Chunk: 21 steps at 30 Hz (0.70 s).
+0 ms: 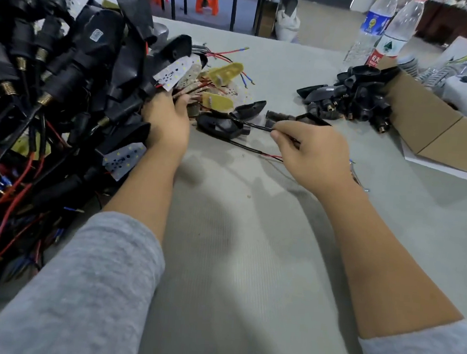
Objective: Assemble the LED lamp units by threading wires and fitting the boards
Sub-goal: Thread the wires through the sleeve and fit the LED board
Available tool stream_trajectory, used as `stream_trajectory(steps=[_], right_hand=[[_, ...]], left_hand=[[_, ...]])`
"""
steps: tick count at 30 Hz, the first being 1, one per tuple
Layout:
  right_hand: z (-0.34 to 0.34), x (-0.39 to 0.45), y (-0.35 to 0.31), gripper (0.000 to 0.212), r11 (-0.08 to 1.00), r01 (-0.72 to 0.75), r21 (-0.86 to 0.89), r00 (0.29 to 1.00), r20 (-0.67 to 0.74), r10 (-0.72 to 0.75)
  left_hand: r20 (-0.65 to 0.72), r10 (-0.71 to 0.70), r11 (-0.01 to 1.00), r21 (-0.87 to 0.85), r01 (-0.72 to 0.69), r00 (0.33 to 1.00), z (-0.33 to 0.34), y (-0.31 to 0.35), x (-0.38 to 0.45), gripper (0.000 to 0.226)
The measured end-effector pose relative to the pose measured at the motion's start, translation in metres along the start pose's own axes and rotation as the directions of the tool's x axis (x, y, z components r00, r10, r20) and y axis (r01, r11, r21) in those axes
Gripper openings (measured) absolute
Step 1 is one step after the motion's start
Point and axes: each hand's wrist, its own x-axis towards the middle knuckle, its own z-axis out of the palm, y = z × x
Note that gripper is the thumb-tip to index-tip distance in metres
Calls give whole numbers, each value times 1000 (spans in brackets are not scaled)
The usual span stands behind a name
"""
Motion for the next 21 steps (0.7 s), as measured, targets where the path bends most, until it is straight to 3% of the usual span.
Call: stream_trajectory(steps=[6,9,12,15,18,21], right_hand=[[-11,-4,-7,18,989,64,135,995,67,-74],[-15,-6,-22,25,981,76,176,977,185,-109],[-5,-13,-48,23,970,149,190,924,322,-205],[12,-17,-65,24,958,260,122,875,390,-288],[22,-16,-73,21,939,343,-27,885,344,-313],[24,-11,-79,28,954,265,-138,917,341,-206]], left_hand=[[6,-76,990,-121,76,997,-3,-2,7,51],[55,-130,966,-219,139,990,-5,-2,6,51],[90,-86,973,-208,103,992,-6,-7,8,43],[159,-7,986,-165,33,987,-8,-12,6,38],[199,76,996,-71,-63,977,-7,-19,3,38],[171,68,997,-43,-61,983,-3,-21,6,39]])
